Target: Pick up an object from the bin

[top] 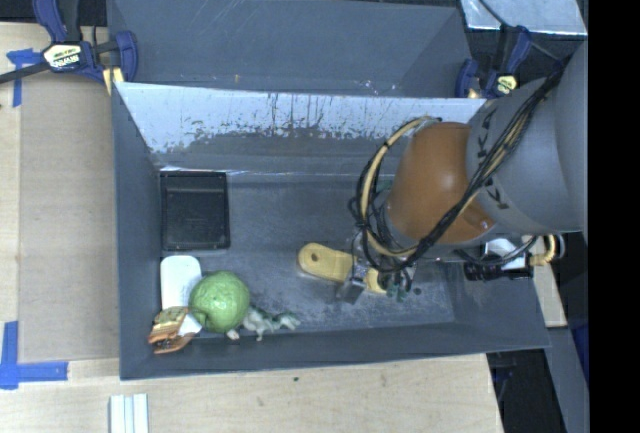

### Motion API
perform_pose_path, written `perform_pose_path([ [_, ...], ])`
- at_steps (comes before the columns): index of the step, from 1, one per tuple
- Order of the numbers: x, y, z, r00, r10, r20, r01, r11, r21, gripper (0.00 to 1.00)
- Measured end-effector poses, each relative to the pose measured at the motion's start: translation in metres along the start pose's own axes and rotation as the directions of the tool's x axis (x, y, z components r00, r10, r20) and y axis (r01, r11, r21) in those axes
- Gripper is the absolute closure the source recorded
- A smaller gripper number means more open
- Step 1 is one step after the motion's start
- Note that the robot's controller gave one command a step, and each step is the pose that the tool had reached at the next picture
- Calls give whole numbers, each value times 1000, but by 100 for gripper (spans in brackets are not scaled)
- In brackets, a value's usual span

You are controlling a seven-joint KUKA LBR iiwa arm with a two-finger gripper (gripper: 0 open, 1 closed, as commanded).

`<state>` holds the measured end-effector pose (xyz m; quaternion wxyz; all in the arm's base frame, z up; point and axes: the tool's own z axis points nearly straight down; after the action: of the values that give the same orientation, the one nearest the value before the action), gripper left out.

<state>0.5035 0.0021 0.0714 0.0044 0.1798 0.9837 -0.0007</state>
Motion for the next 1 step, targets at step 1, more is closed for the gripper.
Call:
perform_pose_path([
  [1, 0, 0, -3, 1000, 0, 1, 0, 1000, 0, 100],
])
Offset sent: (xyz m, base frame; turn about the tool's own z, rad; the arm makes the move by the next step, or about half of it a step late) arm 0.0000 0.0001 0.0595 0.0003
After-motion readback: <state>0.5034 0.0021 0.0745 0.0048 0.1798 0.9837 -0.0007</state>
